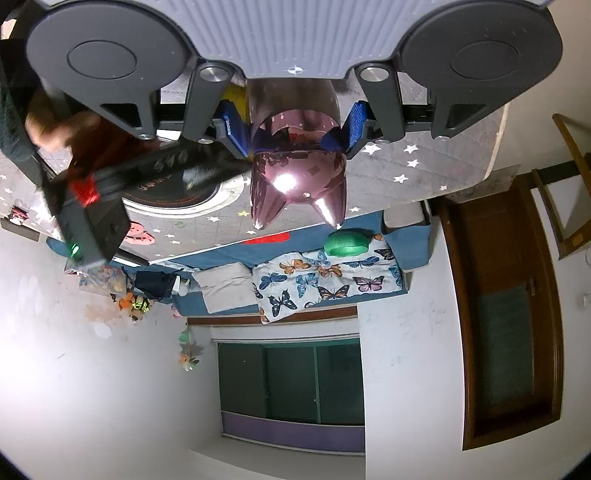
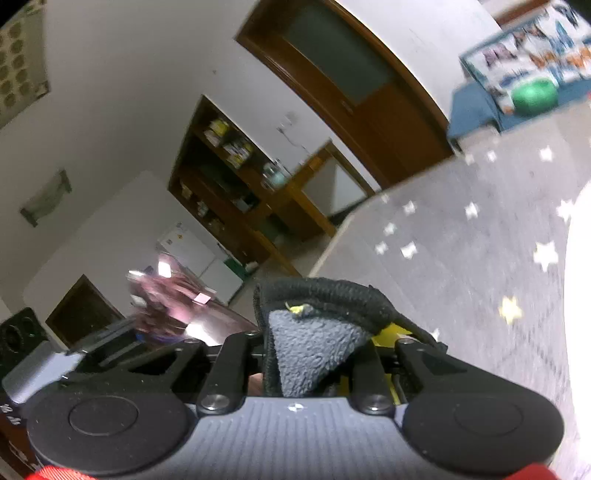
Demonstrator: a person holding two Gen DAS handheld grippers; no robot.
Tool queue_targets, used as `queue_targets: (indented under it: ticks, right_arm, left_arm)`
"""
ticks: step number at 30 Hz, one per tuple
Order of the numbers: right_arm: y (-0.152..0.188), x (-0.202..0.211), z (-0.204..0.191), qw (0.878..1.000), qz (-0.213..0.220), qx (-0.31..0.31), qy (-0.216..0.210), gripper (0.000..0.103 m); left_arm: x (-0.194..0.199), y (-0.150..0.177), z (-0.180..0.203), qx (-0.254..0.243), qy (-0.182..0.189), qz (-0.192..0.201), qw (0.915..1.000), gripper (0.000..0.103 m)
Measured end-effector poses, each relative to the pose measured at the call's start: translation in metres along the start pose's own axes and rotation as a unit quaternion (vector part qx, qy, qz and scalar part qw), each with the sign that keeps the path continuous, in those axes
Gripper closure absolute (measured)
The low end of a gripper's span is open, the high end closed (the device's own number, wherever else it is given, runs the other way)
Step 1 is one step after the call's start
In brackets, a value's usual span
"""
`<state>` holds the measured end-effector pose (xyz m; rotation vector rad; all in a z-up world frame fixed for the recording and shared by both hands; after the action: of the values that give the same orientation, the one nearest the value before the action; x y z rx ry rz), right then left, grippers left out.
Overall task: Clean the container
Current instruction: 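Rub the sponge along the bottle body with the right gripper while the left gripper holds it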
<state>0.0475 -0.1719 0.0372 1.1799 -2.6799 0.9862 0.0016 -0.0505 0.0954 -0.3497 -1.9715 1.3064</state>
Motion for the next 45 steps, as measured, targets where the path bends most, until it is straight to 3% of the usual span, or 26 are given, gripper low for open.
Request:
queue_targets:
  ticks: [10, 23, 34, 40, 45]
  right_arm:
    - [0.021, -0.021, 0.022, 0.992, -0.064, 0.058, 0.097, 0.086]
    - [0.052, -0.001, 0.001, 0.983, -0.098, 0.121, 0.099, 0.086]
    - [0.048, 0.018, -0.012, 0.991, -0.083, 0.089, 0.047, 0.086]
    - [0.007, 0.035, -0.028, 0.998, -0.027, 0.051, -0.003, 0.086]
    - [-0.022, 0.051, -0.052, 0.997, 0.015, 0.044, -0.064, 0.086]
  left_arm:
    - [-0.001, -0.002, -0.003, 0.007, -0.001, -0.007, 1.0000, 0.044]
    - [-0.003, -0.002, -0.003, 0.008, -0.020, 0.001, 0.9998, 0.044]
    - [0.010, -0.004, 0.000, 0.014, -0.043, 0.022, 0.9987, 0.043]
    - [0.021, -0.003, 0.005, -0.008, -0.054, 0.034, 0.9980, 0.046]
    - [0.022, 0.000, 0.009, -0.017, -0.050, 0.038, 0.9979, 0.050]
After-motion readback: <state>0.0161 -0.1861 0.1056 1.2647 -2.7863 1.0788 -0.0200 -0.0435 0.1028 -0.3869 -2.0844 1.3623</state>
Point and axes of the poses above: each gripper's, at about its wrist camera, not at the fingertips, and x roughly against the way its jaws point, z to its right, y to its underside, the point moved 5 cm from there along -x, roughly the way its jaws point, and after that the axes turned 10 degrees about -x, right-handed, at the moved point
